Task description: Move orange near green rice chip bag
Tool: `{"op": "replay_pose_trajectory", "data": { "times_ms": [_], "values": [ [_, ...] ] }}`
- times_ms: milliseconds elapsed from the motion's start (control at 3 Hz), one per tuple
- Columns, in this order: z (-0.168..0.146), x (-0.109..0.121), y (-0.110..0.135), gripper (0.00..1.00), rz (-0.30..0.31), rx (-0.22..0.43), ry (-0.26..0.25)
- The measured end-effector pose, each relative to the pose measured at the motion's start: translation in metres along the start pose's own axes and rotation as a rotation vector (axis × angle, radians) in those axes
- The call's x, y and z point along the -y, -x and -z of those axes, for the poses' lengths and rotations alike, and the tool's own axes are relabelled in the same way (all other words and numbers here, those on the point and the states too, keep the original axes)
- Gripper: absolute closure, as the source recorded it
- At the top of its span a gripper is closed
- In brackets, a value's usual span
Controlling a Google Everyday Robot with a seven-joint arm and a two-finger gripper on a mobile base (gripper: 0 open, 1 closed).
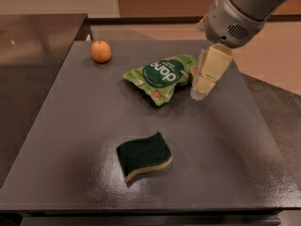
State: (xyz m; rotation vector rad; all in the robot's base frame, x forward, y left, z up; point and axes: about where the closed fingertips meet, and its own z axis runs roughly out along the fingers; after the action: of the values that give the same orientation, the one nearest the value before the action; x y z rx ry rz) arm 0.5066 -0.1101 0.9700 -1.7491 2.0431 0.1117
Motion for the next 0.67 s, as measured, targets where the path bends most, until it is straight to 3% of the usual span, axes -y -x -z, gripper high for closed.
{"op": "replay_pose_trajectory", "data": {
  "times_ms": [667],
  "values": [
    [-0.048, 0.057, 0.063, 0.00, 0.047, 0.107, -0.009]
  ]
}}
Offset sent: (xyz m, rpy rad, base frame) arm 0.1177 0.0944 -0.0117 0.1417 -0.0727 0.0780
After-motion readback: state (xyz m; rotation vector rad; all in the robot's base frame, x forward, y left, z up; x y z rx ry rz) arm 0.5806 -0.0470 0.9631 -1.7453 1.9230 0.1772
